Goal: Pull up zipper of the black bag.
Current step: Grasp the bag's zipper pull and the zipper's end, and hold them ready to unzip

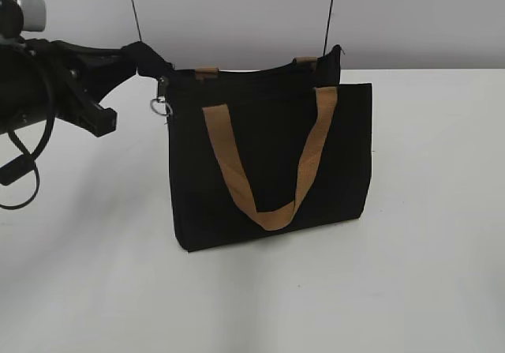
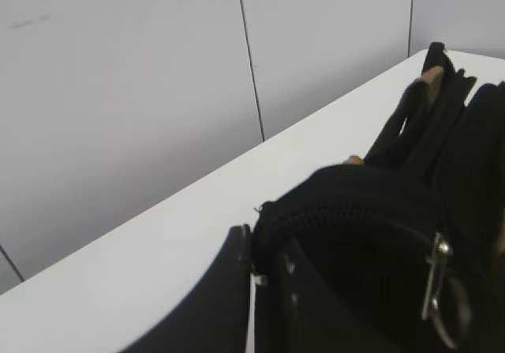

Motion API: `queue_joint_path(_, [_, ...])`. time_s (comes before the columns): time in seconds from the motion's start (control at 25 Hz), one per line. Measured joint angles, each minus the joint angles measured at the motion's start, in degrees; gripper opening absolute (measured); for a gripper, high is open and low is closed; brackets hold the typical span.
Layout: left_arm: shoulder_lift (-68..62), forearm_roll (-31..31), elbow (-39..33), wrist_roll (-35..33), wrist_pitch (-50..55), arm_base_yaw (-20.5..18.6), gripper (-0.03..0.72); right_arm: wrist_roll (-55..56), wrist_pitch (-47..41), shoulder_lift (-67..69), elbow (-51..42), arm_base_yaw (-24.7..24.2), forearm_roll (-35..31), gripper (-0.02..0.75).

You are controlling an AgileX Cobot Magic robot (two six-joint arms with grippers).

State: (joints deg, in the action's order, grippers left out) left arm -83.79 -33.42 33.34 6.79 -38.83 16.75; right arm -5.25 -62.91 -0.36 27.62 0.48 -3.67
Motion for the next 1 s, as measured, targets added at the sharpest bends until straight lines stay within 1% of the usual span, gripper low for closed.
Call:
queue_joint_path(0.36, [0.3,-0.3,0.0,0.0,-1.2,0.0,0.02,0.0,0.0,0.0,0.0,0.0,-0.1,0.379])
queue_joint_path(0.56, [0.3,-0.3,0.0,1.6,-3.4,0.0,0.019,-0.7,0.0,0.1,0.0,0.0,-3.1,0.379])
queue_joint_path(0.72, [0.3,-0.3,0.0,2.3,-5.0,0.0,0.019,-6.6,0.0,6.0,0.0,0.0,-7.9,0.379])
queue_joint_path(0.88, [0.4,-0.3,0.0,2.6,-6.9,0.0,0.019,-16.2,0.9,15.8,0.8,0.0,-14.3,0.379])
queue_joint_path(1.0, [0.5,-0.3,0.0,3.0,-7.8,0.0,0.019,-23.3,6.5,22.0,1.1,0.9,-20.8,0.379])
